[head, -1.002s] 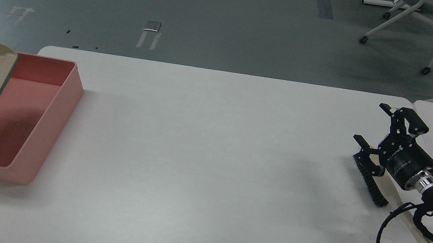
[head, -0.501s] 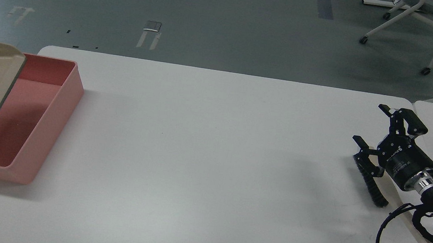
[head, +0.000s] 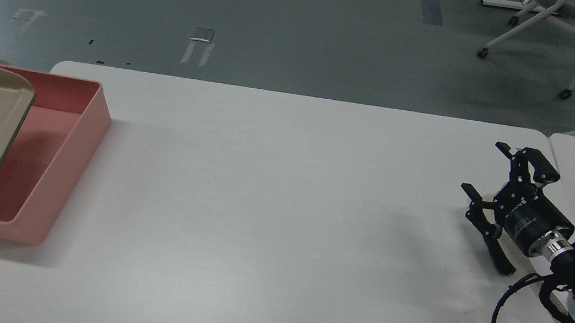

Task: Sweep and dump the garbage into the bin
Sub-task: 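Tilt the dustpan to dump the debris into the pink bin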

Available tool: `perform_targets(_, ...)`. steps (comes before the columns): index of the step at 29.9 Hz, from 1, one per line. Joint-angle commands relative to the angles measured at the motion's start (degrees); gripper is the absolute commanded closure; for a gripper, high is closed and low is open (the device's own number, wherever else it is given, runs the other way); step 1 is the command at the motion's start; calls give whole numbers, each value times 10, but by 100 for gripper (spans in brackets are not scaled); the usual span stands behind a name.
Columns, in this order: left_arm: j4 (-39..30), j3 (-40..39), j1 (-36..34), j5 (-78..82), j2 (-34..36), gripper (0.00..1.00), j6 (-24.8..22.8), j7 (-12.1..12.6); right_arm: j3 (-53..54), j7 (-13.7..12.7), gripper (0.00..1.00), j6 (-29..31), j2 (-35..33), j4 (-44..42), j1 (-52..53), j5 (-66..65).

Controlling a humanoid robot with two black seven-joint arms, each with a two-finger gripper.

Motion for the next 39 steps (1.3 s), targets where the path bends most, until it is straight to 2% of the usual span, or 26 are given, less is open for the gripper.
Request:
perform_targets(1, -3, 0, 0, 36, 1, 100, 27, 0, 0, 0, 0, 0, 1, 1, 0, -1)
perform_targets(7, -9, 0, -3, 70, 14, 100, 62, 0, 0, 0, 0, 0, 1, 2, -5, 0)
perform_targets(11, -24, 1, -8, 75, 28, 100, 68, 0, 0, 0, 0, 0, 1, 6, -5, 0)
perform_targets(21, -136, 2, -3, 81, 77, 100, 104, 0, 1, 0, 0, 0, 1, 16, -12, 0)
perform_targets(29, -146, 2, -8, 137, 94, 100, 119, 0, 2, 9, 0, 0, 1, 15, -19, 0)
perform_targets(36, -142, 1, -9, 86, 91, 100, 105, 0, 2, 10, 0, 0, 1, 16, -26, 0)
perform_targets(39, -147, -1, -10, 29, 84, 100, 73, 0, 4, 10, 0, 0, 0, 16, -28, 0)
